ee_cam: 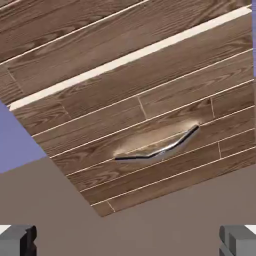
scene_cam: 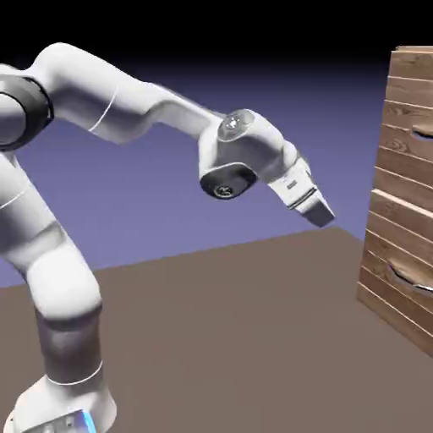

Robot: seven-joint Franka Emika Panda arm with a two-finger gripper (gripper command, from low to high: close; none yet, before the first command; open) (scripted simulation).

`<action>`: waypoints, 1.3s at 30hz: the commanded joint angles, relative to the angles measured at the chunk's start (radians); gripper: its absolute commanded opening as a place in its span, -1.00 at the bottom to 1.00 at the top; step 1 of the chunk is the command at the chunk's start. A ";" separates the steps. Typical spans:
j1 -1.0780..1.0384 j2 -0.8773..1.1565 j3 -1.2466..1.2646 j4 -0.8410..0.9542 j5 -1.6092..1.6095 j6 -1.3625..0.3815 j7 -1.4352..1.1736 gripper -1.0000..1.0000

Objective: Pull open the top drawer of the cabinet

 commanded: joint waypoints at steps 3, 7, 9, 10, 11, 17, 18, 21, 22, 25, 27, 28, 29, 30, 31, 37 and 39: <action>0.024 0.040 -0.031 0.059 0.131 -0.007 -0.046 0.00; 0.057 0.093 -0.072 0.138 0.304 -0.017 -0.107 0.00; 0.073 0.120 -0.092 0.178 0.391 -0.022 -0.138 0.00; 0.081 0.133 -0.102 0.198 0.435 -0.024 -0.153 0.00; 0.089 0.147 -0.112 0.217 0.478 -0.027 -0.169 0.00; 0.137 0.227 -0.174 0.336 0.739 -0.041 -0.261 0.00; 0.146 0.240 -0.184 0.356 0.783 -0.043 -0.276 0.00; 0.170 0.280 -0.215 0.415 0.913 -0.051 -0.322 0.00; 0.178 0.293 -0.225 0.435 0.957 -0.053 -0.338 0.00; 0.202 0.333 -0.255 0.494 1.087 -0.060 -0.384 0.00; 0.218 0.360 -0.276 0.533 1.174 -0.065 -0.414 0.00; 0.226 0.373 -0.286 0.553 1.218 -0.068 -0.430 0.00; 0.235 0.386 -0.296 0.573 1.261 -0.070 -0.445 0.00; 0.243 0.400 -0.306 0.593 1.305 -0.072 -0.460 0.00; 0.251 0.413 -0.317 0.612 1.348 -0.075 -0.476 0.00; 0.299 0.493 -0.378 0.731 1.609 -0.089 -0.568 0.00; 0.315 0.520 -0.398 0.770 1.696 -0.094 -0.598 0.00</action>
